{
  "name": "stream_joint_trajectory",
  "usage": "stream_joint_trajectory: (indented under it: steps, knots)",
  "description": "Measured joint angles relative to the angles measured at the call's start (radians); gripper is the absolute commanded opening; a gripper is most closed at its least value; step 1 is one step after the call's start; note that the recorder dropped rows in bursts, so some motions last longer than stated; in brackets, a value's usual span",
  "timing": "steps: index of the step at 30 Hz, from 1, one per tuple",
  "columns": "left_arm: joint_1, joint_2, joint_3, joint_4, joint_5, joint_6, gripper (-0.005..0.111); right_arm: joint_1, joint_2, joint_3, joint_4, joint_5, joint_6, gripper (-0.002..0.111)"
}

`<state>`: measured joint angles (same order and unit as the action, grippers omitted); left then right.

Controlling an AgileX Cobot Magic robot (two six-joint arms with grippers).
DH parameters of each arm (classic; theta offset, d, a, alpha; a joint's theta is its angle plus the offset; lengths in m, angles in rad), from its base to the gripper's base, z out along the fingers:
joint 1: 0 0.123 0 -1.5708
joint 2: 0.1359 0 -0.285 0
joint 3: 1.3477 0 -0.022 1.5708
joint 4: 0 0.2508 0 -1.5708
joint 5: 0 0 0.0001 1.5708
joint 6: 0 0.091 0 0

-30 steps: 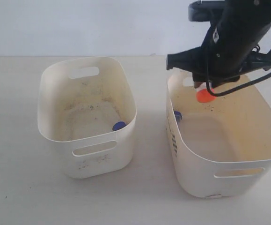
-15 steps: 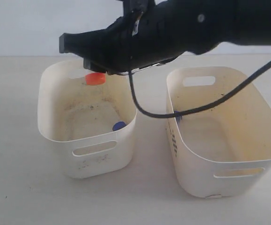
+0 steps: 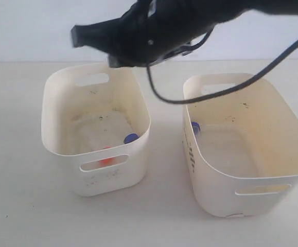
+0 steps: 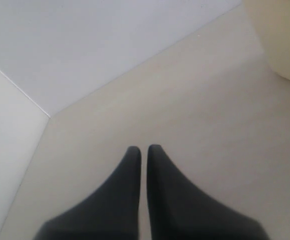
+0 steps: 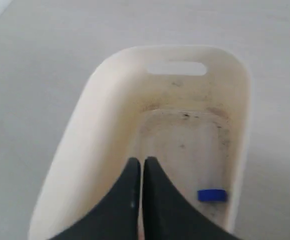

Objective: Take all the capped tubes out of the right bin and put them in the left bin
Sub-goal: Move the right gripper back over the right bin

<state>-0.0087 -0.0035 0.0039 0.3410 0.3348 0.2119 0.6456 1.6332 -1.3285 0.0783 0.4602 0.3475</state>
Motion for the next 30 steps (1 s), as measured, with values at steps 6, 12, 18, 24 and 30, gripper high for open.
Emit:
stream_joint_trajectory:
  steps: [6,12,18,24,30]
  knots:
    - [0.000,0.000,0.000,0.000,0.000,0.000,0.004,-0.189,-0.074,-0.006,-0.023,0.291,-0.045,0.001]
    - [0.000,0.000,0.000,0.000,0.000,0.000,0.004,-0.331,-0.076,-0.006,-0.003,0.523,-0.167,0.001]
    - [0.000,0.000,0.000,0.000,0.000,0.000,0.004,-0.425,-0.076,-0.006,0.114,0.577,-0.248,0.001]
    - [0.000,0.000,0.000,0.000,0.000,0.000,0.004,-0.426,-0.026,-0.006,0.135,0.622,-0.277,0.001]
    - [0.000,0.000,0.000,0.000,0.000,0.000,0.004,-0.426,0.047,-0.006,0.186,0.607,-0.305,0.001]
